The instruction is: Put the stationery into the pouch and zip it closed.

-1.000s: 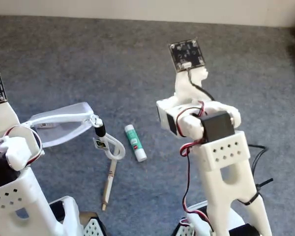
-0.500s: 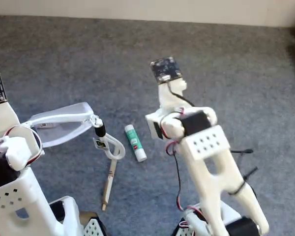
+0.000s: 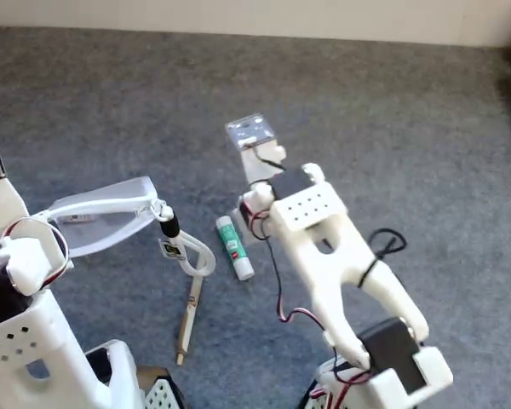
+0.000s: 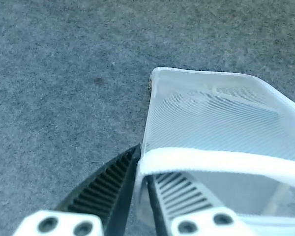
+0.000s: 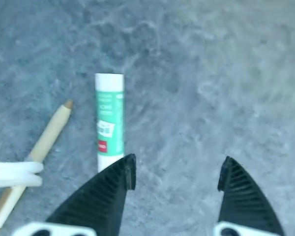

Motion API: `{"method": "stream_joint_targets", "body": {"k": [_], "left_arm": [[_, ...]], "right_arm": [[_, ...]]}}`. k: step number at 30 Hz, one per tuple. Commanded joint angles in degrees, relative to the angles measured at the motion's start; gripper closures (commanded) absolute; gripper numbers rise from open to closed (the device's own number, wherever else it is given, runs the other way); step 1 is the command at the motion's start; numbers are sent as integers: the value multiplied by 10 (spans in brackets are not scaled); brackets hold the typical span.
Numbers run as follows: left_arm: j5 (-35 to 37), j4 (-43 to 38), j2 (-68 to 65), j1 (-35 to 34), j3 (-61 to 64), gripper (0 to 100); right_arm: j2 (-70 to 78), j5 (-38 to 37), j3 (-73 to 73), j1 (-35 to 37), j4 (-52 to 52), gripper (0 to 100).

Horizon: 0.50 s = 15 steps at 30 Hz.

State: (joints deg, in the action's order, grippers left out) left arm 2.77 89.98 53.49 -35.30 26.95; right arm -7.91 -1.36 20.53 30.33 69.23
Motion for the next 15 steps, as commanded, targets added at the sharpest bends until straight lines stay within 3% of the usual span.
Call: {"method": "stream_joint_targets", "body": {"k": [1,15], "left_arm": [[-4,-13,-5,-9,0,989],[-4,-14,-6,-7,2,989]], "right_arm": [[26,1,-37,23,-37,742],[83,6,-38,87,-91,742]]}}
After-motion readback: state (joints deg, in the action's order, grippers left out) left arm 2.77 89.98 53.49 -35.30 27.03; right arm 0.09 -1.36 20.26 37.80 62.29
